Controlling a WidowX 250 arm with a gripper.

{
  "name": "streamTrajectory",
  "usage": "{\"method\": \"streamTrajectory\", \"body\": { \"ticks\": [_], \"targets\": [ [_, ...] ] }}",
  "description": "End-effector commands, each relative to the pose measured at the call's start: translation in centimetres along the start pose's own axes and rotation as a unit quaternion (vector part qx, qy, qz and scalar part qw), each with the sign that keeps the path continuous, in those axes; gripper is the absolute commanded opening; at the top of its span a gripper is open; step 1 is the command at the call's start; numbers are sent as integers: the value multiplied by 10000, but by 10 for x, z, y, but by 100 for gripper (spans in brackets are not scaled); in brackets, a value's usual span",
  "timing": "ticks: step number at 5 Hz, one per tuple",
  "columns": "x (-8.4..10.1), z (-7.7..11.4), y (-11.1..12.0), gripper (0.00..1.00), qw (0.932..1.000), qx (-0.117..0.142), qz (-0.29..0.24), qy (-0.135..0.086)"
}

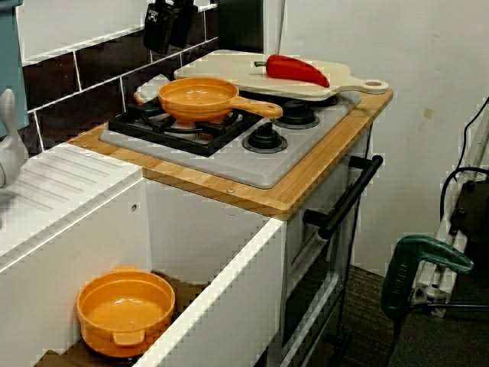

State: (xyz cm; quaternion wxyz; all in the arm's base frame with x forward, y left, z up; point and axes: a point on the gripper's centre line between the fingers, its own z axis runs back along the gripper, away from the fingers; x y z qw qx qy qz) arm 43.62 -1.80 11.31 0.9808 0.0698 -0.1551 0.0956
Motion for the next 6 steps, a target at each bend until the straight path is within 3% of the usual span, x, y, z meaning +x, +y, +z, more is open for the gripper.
{"method": "streamTrajectory", "body": {
  "ticks": [1,2,3,4,6],
  "targets": [
    [15,8,10,100,9986,-373,149,-344],
    [17,1,12,100,9976,-602,-24,-349],
    [20,-4,13,100,9970,-666,-131,-364],
    [21,-11,12,100,9970,-601,-229,-429],
    [17,-22,6,100,9975,-565,-265,-336]
  ]
}}
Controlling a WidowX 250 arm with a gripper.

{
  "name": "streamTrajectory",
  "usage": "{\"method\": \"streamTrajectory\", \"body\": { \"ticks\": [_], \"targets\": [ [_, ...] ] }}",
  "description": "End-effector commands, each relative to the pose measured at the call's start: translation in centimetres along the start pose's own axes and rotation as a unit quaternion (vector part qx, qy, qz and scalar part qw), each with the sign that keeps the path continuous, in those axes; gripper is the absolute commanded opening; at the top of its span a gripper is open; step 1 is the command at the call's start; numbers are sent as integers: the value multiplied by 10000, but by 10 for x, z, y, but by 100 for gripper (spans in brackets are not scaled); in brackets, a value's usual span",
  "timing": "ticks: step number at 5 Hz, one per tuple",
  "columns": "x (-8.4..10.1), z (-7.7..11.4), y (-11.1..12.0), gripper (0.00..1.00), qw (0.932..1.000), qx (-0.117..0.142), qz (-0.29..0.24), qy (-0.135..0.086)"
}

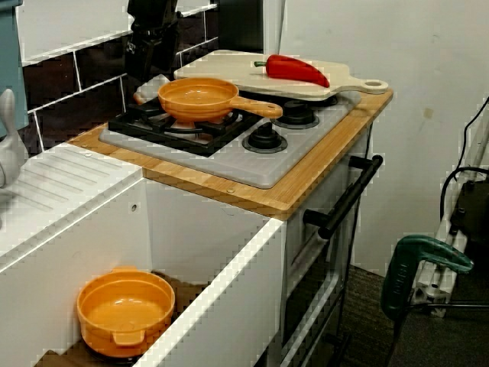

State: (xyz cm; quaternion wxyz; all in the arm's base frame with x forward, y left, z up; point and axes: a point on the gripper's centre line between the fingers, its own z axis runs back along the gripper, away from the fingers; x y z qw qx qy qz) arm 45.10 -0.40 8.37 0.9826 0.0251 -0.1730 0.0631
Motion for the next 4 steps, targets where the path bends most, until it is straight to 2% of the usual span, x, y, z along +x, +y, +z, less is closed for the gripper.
{"method": "streamTrajectory", "body": {
  "ticks": [1,2,4],
  "targets": [
    [9,6,-4,100,9997,-191,-12,-122],
    [8,2,-7,100,9992,-380,-95,27],
    [11,-2,-4,100,9989,-465,-110,30]
  ]
}}
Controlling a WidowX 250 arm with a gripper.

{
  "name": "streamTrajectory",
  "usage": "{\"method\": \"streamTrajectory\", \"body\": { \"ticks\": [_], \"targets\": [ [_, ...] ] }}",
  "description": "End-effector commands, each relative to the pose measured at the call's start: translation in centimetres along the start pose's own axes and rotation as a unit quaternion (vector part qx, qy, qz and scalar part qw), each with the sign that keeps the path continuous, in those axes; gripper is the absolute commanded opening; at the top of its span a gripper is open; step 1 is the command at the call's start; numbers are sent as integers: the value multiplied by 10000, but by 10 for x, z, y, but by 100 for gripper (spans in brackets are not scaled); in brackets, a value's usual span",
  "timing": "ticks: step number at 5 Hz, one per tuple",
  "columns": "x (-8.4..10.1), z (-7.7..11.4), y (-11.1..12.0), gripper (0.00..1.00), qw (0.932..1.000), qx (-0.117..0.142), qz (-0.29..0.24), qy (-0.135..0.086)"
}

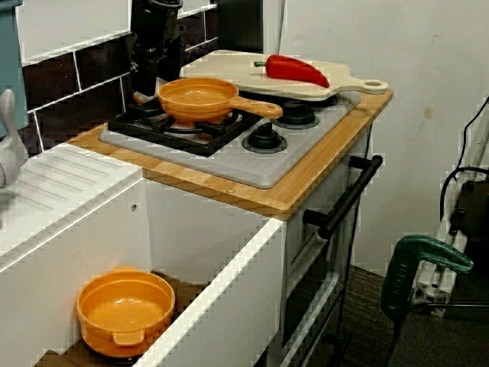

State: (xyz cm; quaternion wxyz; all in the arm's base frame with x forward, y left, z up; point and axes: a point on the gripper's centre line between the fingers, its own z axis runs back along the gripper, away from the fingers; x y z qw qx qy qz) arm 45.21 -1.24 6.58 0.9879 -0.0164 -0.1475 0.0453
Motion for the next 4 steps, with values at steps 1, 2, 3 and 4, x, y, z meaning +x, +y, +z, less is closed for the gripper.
{"method": "streamTrajectory", "body": {
  "ticks": [1,2,3,4],
  "targets": [
    [17,17,5,100,9997,-46,21,-251],
    [18,17,5,100,9997,-50,-7,-226],
    [21,17,8,100,9998,-79,-65,-186],
    [24,18,12,100,9992,-345,-202,-71]
  ]
}}
